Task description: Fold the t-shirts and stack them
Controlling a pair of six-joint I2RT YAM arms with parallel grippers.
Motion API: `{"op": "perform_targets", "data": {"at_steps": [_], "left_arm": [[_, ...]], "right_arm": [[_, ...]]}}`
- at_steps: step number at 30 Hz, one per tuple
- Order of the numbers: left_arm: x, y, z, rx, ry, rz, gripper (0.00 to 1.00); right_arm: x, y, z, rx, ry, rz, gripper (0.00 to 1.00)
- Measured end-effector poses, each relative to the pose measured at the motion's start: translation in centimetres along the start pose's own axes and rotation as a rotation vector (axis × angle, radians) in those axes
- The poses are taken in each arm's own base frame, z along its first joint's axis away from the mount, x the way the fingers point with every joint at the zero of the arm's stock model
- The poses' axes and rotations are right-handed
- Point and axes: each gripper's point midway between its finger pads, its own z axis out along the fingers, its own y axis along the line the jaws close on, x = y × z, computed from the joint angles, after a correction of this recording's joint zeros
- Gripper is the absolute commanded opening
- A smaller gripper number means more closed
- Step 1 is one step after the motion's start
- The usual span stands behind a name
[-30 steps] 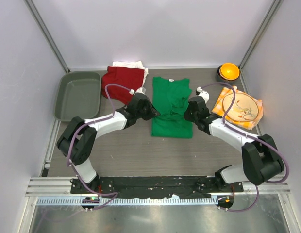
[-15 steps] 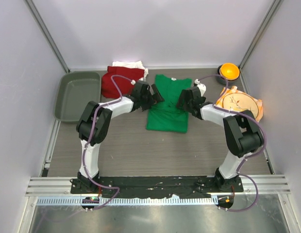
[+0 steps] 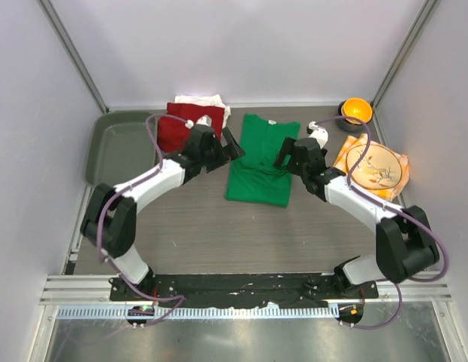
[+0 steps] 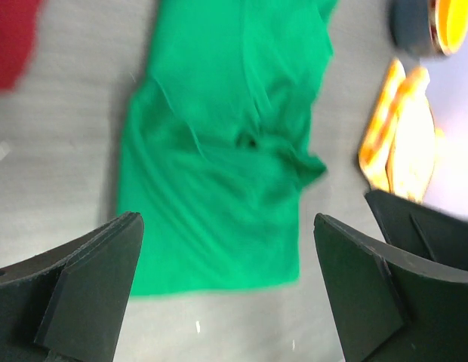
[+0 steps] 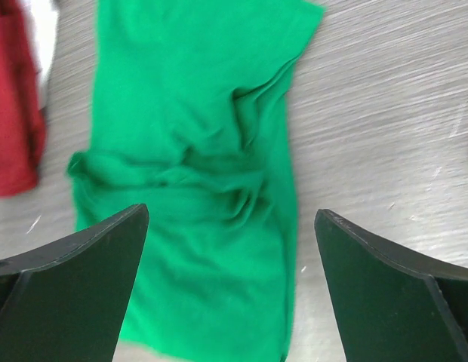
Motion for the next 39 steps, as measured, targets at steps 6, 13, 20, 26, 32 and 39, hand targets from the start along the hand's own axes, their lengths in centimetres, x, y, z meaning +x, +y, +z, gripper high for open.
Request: {"op": "perform_targets", "data": {"at_steps": [6, 13, 20, 26, 32, 39], "left_arm": [[7.2, -2.9, -5.8, 0.135, 0.052, 0.080, 1.00], [12.1, -1.1, -5.0, 0.236, 0.088, 0.059, 1.00], [12.8, -1.9, -1.3, 0.349, 0.049, 0.056, 1.00], [13.0, -2.3, -0.1, 0.398, 0.025, 0.058, 1.00], [14.5, -0.3, 1.0, 0.388, 0.033, 0.058, 1.00], [14.8, 0.2, 0.8, 0.420, 0.009, 0.055, 1.00]], "right_arm": [[1.7, 2.9, -3.9, -0.192, 0.068, -0.004, 0.98], [3.8, 4.6, -4.4, -0.301, 0.170, -0.007, 0.98], [4.5, 5.6, -5.1, -0.363, 0.211, -0.011, 0.98], [5.3, 6.2, -4.4, -0.387, 0.239, -0.010, 0.98], [7.9, 6.9, -2.2, -0.398, 0.318, 0.044, 0.97], [9.9, 7.2, 0.4, -0.392, 0.380, 0.108, 0.97]]}}
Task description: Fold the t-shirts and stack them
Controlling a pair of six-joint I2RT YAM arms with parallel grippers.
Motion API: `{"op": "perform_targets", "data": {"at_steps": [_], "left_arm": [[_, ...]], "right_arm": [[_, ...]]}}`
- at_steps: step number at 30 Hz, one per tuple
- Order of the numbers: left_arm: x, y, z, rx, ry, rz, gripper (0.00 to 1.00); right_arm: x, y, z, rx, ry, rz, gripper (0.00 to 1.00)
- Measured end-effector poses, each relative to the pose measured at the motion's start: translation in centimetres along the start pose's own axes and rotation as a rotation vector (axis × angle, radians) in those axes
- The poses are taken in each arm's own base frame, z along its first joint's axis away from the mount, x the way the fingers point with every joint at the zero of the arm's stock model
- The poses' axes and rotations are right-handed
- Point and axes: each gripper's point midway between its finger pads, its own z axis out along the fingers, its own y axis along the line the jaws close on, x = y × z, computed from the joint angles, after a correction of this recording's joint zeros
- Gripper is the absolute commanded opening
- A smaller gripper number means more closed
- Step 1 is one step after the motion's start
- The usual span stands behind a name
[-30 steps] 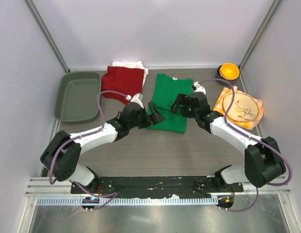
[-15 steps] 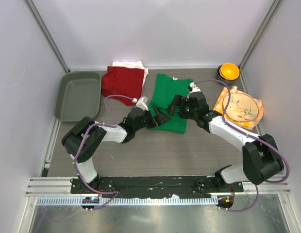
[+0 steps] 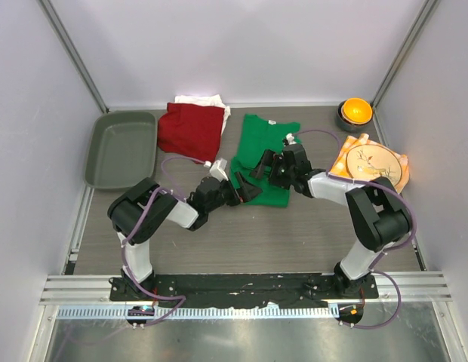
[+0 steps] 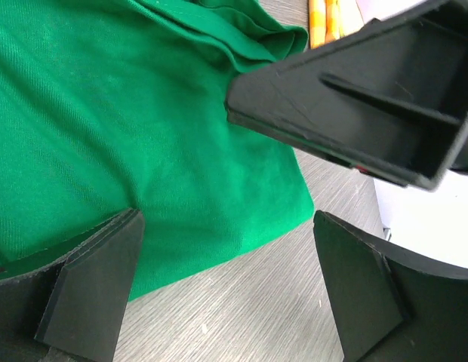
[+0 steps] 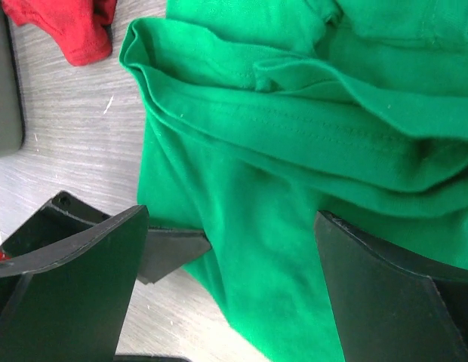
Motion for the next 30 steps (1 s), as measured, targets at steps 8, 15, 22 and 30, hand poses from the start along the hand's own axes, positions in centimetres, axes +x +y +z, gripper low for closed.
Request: {"op": "perform_targets", "data": {"at_steps": [8, 15, 22, 30], "left_arm": [[0.4, 0.1, -0.9, 0.032, -0.020, -0.018, 1.00], [0.9, -0.1, -1.4, 0.051, -0.024, -0.017, 1.00], [2.6, -1.5, -1.5, 0.074, 0.010, -0.009, 1.00], [5.8, -7.5, -3.4, 0.065, 0.132, 0.038, 1.00]], "right_arm": [[-2.2, -0.8, 2.7, -0.003, -0.045, 0.034, 0.95], [-5.9, -2.2, 4.9, 0.012, -0.118, 0.067, 0.94], [-9.7, -4.4, 4.6, 0.068, -0.197, 0.079, 0.93], [-11.5, -0.3, -4.6, 0.088, -0.277, -0.043, 1.00]]}}
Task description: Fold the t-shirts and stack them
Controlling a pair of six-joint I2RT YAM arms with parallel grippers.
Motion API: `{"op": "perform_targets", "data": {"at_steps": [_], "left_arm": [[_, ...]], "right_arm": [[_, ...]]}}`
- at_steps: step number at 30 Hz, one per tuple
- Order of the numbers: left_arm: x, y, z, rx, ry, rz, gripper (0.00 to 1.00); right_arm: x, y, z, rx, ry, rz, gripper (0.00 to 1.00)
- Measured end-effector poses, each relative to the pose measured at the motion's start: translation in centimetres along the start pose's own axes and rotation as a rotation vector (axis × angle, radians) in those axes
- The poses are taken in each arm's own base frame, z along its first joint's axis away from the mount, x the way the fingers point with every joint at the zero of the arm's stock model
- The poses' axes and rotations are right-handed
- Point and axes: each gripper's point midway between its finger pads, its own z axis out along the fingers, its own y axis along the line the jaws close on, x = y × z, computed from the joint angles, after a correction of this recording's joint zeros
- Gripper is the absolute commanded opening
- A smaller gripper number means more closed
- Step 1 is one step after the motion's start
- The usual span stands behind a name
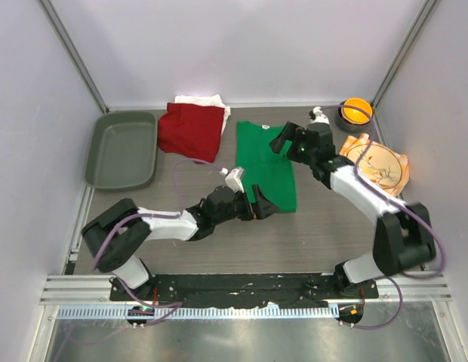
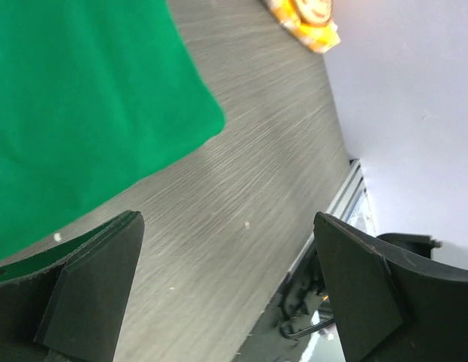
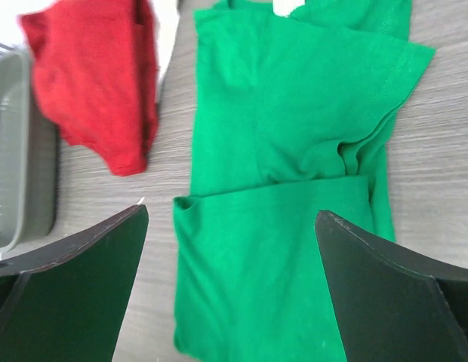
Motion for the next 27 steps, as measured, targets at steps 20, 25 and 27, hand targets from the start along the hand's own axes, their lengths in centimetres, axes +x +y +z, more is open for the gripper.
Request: {"op": "perform_targets", "data": {"at_steps": [20, 25, 27], "left_arm": [[2.2, 8.6, -8.8, -0.502, 0.087, 0.003, 1.00], [1.7, 8.3, -6.8, -0.464, 0.046, -0.017, 1.00], [1.3, 8.3, -6.2, -0.453, 0.026, -0.029, 1.00]], "right_arm": [[11.9, -9.1, -10.5, 0.199, 0.169, -0.008, 0.93], [12.5, -9.3, -10.0, 0.188, 0.172, 0.008, 0.93], [13.1, -9.6, -9.8, 0.190, 0.178, 0.017, 0.93]]}}
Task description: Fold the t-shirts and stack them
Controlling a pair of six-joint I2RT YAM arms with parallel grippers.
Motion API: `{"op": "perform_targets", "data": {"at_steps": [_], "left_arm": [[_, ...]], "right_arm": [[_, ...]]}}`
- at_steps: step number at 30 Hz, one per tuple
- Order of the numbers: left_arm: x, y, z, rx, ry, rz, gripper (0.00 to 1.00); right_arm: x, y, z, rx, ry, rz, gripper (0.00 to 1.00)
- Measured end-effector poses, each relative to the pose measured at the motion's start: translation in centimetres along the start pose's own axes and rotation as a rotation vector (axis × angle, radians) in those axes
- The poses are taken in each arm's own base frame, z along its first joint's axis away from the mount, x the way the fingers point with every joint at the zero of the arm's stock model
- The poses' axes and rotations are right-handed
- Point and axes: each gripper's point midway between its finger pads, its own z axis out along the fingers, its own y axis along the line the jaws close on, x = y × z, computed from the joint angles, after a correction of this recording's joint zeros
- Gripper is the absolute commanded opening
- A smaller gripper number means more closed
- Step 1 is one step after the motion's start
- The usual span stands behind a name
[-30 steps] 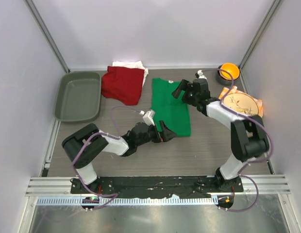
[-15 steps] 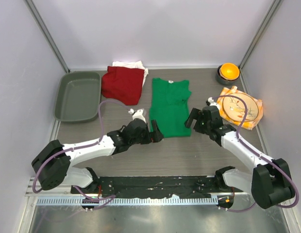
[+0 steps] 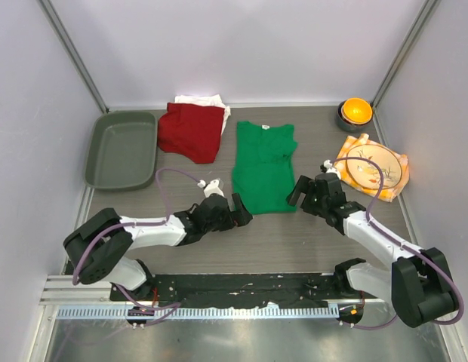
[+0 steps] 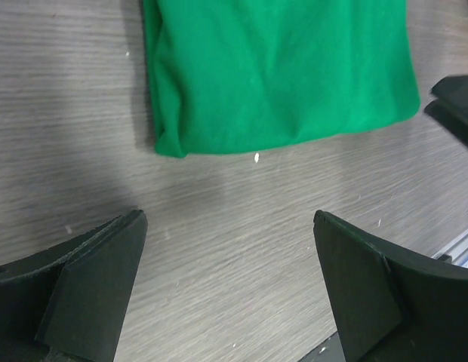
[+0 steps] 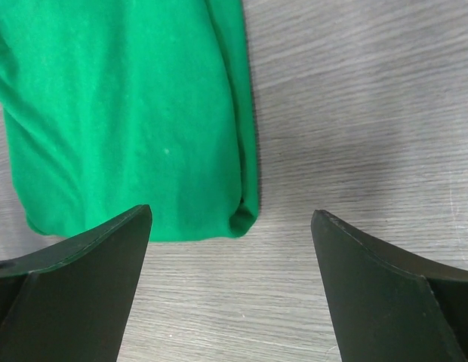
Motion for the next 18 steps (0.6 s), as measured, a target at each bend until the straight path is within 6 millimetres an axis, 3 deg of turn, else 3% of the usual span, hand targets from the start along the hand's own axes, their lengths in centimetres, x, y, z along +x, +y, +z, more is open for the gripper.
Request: {"op": "perform_targets", "data": {"at_steps": [7, 11, 18], "left_arm": [[-2.1, -1.1, 2.5, 0.027, -0.055, -0.076, 0.99], [-3.4, -1.4, 3.7, 0.049, -0.082, -0.125, 0.96], [-4.1, -1.6, 5.1, 0.085, -0.094, -0.168, 0.74]], "right_arm": [[2.3, -0.8, 1.4, 0.001, 0.061, 0.030, 0.91], [1.8, 0.0, 2.0, -0.030, 0.045, 0.042, 0.91], [1.3, 0.8, 3.0, -0.066, 0.027, 0.057, 0.78]]}}
